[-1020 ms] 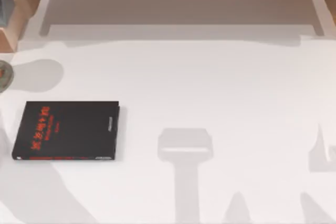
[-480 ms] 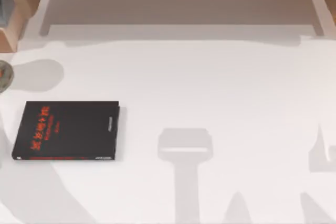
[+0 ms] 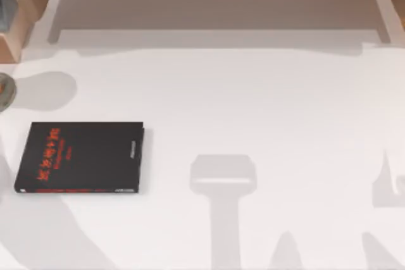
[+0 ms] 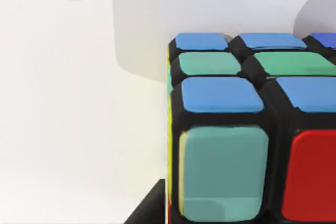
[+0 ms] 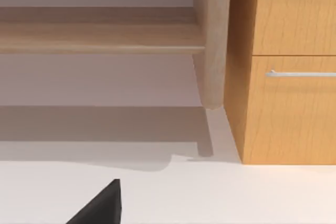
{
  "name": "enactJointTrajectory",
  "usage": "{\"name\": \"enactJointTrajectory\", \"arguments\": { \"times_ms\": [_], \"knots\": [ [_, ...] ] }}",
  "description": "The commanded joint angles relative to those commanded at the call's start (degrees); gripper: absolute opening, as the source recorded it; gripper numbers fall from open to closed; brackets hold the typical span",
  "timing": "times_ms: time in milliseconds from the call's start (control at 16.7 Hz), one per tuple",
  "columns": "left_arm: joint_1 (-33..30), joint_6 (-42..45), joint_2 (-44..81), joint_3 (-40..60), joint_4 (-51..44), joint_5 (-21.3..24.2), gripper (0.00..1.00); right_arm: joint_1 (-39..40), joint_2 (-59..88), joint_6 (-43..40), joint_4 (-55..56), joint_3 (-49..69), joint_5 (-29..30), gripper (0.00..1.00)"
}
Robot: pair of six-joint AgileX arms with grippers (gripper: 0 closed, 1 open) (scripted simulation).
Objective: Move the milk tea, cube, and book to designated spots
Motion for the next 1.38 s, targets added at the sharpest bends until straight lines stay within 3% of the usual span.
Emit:
{"name": "enactJointTrajectory", "arguments": {
  "times_ms": [960,1140,1380],
  "knots": [
    [-0.8,-0.1,-2.2,4.0,-6.4,-0.5,0.0,0.0,0.0,0.0,0.0,0.0,0.0,1.0],
    [-6.1,-0.9,-5.3,2.6,-7.7,-4.4,0.0,0.0,0.0,0.0,0.0,0.0,0.0,1.0],
    [-21.2,-2.5,-10.4,0.2,-5.2,-12.8,0.0,0.0,0.0,0.0,0.0,0.0,0.0,1.0]
  ]
}}
